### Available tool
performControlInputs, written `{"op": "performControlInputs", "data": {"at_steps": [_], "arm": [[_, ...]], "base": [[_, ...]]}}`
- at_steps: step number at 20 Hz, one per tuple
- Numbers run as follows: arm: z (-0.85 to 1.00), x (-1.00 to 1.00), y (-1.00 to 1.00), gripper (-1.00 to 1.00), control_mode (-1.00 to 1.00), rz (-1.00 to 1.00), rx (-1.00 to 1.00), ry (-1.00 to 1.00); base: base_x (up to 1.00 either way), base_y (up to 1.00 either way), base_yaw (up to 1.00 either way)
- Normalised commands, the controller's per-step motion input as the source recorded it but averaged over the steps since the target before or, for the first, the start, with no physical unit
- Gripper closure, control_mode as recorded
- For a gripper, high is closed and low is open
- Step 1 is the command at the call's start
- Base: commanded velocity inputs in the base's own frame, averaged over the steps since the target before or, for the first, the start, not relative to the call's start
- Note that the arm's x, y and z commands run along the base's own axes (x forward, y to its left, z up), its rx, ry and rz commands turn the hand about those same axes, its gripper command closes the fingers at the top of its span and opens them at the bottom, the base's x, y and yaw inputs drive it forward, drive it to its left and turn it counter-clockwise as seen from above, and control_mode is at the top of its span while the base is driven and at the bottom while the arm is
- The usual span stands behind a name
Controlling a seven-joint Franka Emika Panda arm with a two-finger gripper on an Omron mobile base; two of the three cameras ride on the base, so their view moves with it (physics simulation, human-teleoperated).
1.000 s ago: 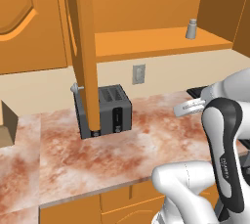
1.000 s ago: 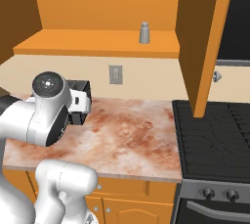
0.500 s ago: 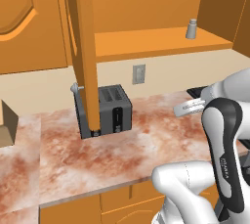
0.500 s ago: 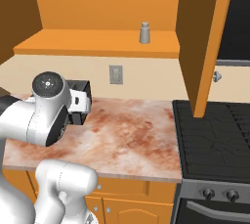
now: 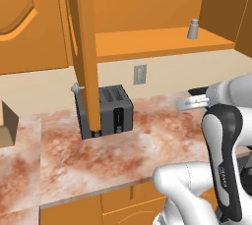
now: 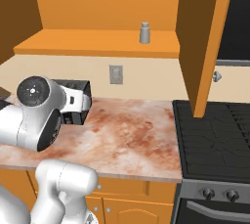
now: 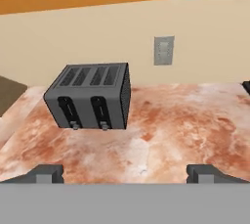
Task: Move the ketchup and shaker from the cabinet to the dining counter.
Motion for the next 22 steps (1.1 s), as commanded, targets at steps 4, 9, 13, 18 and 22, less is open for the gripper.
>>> {"op": "performControlInputs", "data": {"at_steps": [4,9,13,18,22], "arm": [[0.35,0.0,-0.03,-1.0,-1.0,-0.4,0.05,-0.26],[0.39,0.0,-0.1,-1.0,-1.0,-0.57,0.04,-0.03],[0.35,0.0,-0.22,-1.0,-1.0,-0.53,0.01,0.14],[0.38,0.0,-0.31,-1.0,-1.0,-0.35,0.0,0.12],[0.4,0.0,-0.38,-1.0,-1.0,-0.15,0.0,0.09]], "base": [[0.0,0.0,0.0],[0.0,0.0,0.0],[0.0,0.0,0.0],[0.0,0.0,0.0],[0.0,0.0,0.0]]}}
